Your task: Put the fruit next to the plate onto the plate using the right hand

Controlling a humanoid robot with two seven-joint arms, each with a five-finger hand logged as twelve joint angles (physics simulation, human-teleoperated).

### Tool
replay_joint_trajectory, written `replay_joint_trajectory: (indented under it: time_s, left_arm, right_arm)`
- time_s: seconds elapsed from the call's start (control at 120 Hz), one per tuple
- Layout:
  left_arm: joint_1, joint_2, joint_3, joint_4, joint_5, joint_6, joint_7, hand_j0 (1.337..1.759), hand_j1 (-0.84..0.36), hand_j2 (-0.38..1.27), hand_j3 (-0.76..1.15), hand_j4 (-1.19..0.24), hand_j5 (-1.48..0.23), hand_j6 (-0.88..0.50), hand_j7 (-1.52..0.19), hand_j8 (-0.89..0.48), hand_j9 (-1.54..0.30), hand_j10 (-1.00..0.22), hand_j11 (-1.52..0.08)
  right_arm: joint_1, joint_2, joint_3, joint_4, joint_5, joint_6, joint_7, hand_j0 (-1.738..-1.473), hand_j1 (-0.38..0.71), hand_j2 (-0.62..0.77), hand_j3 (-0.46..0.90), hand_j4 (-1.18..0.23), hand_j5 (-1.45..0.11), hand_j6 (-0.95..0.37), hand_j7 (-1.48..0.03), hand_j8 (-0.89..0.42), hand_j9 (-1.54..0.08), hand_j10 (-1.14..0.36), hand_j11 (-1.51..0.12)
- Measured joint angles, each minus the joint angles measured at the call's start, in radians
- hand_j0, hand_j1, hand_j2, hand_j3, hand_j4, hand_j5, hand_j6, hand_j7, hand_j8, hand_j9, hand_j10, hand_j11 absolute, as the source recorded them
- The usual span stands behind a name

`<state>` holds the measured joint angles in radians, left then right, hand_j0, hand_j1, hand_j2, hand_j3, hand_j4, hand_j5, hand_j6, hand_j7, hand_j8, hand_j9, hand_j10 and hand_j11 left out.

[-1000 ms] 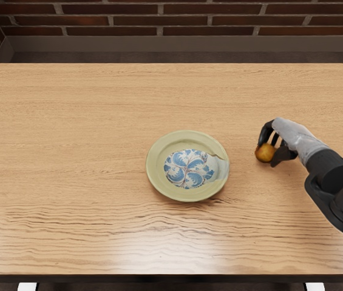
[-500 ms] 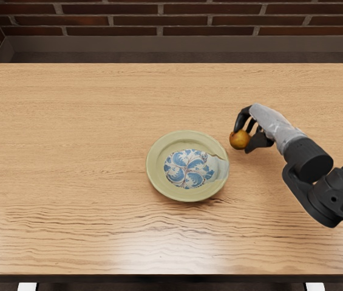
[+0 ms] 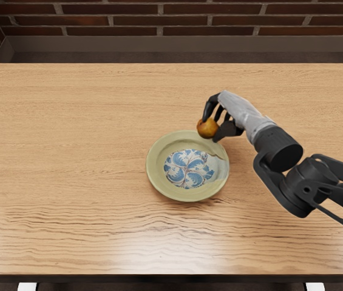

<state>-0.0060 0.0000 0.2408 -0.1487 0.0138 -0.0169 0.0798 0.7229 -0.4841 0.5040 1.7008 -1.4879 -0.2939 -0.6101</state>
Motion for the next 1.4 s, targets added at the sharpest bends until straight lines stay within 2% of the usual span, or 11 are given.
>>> replay_joint_trajectory:
  time_s: [0.433, 0.45, 0.542, 0.625, 0.733, 0.867, 0.95, 1.025, 1.183, 1.4]
  left_arm:
    - [0.000, 0.000, 0.000, 0.000, 0.000, 0.000, 0.000, 1.658, 0.35, 0.00, 0.00, 0.00, 0.00, 0.00, 0.00, 0.00, 0.00, 0.00, 0.00]
    - [0.000, 0.000, 0.000, 0.000, 0.000, 0.000, 0.000, 1.658, 0.35, 0.00, 0.00, 0.00, 0.00, 0.00, 0.00, 0.00, 0.00, 0.00, 0.00]
    - [0.000, 0.000, 0.000, 0.000, 0.000, 0.000, 0.000, 1.658, 0.35, 0.00, 0.00, 0.00, 0.00, 0.00, 0.00, 0.00, 0.00, 0.00, 0.00]
    - [0.000, 0.000, 0.000, 0.000, 0.000, 0.000, 0.000, 1.658, 0.35, 0.00, 0.00, 0.00, 0.00, 0.00, 0.00, 0.00, 0.00, 0.00, 0.00]
    - [0.001, 0.000, 0.000, 0.000, 0.000, 0.000, 0.000, 1.658, 0.35, 0.00, 0.00, 0.00, 0.00, 0.00, 0.00, 0.00, 0.00, 0.00, 0.00]
    - [0.001, 0.000, 0.000, 0.000, 0.000, 0.000, 0.000, 1.658, 0.35, 0.00, 0.00, 0.00, 0.00, 0.00, 0.00, 0.00, 0.00, 0.00, 0.00]
    - [0.001, 0.000, 0.000, 0.000, 0.000, 0.000, 0.000, 1.658, 0.35, 0.00, 0.00, 0.00, 0.00, 0.00, 0.00, 0.00, 0.00, 0.00, 0.00]
    - [0.000, 0.000, 0.000, 0.000, 0.000, 0.000, 0.000, 1.658, 0.35, 0.00, 0.00, 0.00, 0.00, 0.00, 0.00, 0.00, 0.00, 0.00, 0.00]
    - [0.000, 0.000, 0.000, 0.000, 0.000, 0.000, 0.000, 1.658, 0.35, 0.00, 0.00, 0.00, 0.00, 0.00, 0.00, 0.00, 0.00, 0.00, 0.00]
    - [0.001, 0.000, 0.000, 0.000, 0.000, 0.000, 0.000, 1.658, 0.35, 0.00, 0.00, 0.00, 0.00, 0.00, 0.00, 0.00, 0.00, 0.00, 0.00]
  right_arm:
    - [-0.031, 0.064, -0.015, -0.005, -0.003, -0.001, -0.001, -1.658, 0.34, 0.57, 0.00, -0.81, -1.11, -0.54, -1.07, -0.64, -1.11, -0.81, -1.11]
    - [-0.031, 0.066, -0.014, -0.006, -0.003, -0.001, -0.001, -1.658, 0.32, 0.53, 0.00, -0.78, -1.07, -0.53, -1.04, -0.64, -1.07, -0.78, -1.07]
    - [-0.038, 0.096, -0.010, -0.028, -0.002, -0.027, -0.001, -1.658, 0.10, 0.33, 0.00, -0.52, -0.70, -0.36, -0.68, -0.42, -0.70, -0.52, -0.71]
    - [-0.040, 0.111, -0.008, -0.040, -0.002, -0.043, -0.001, -1.658, -0.03, 0.22, 0.00, -0.36, -0.49, -0.25, -0.47, -0.30, -0.49, -0.36, -0.49]
    - [-0.041, 0.119, -0.006, -0.047, -0.002, -0.051, -0.001, -1.658, -0.14, 0.13, 0.00, -0.23, -0.31, -0.17, -0.30, -0.19, -0.31, -0.23, -0.31]
    - [-0.038, 0.118, -0.002, -0.050, 0.039, -0.054, -0.001, -1.658, -0.22, 0.06, 0.00, -0.14, -0.18, -0.11, -0.18, -0.12, -0.18, -0.14, -0.18]
    - [-0.017, 0.099, 0.000, -0.051, 0.118, -0.047, -0.001, -1.658, -0.25, 0.04, 0.00, -0.10, -0.14, -0.08, -0.13, -0.09, -0.14, -0.10, -0.14]
    - [0.030, 0.053, 0.005, -0.051, 0.257, -0.003, -0.001, -1.658, -0.27, 0.03, 0.00, -0.08, -0.11, -0.07, -0.11, -0.07, -0.11, -0.08, -0.11]
    - [0.081, -0.073, 0.126, -0.057, 0.571, 0.220, -0.001, -1.658, -0.29, 0.01, 0.00, -0.06, -0.07, -0.05, -0.07, -0.05, -0.07, -0.06, -0.07]
    - [0.092, -0.168, 0.297, -0.169, 0.854, 0.549, -0.001, -1.658, -0.30, 0.00, 0.00, -0.04, -0.06, -0.04, -0.05, -0.04, -0.05, -0.04, -0.05]
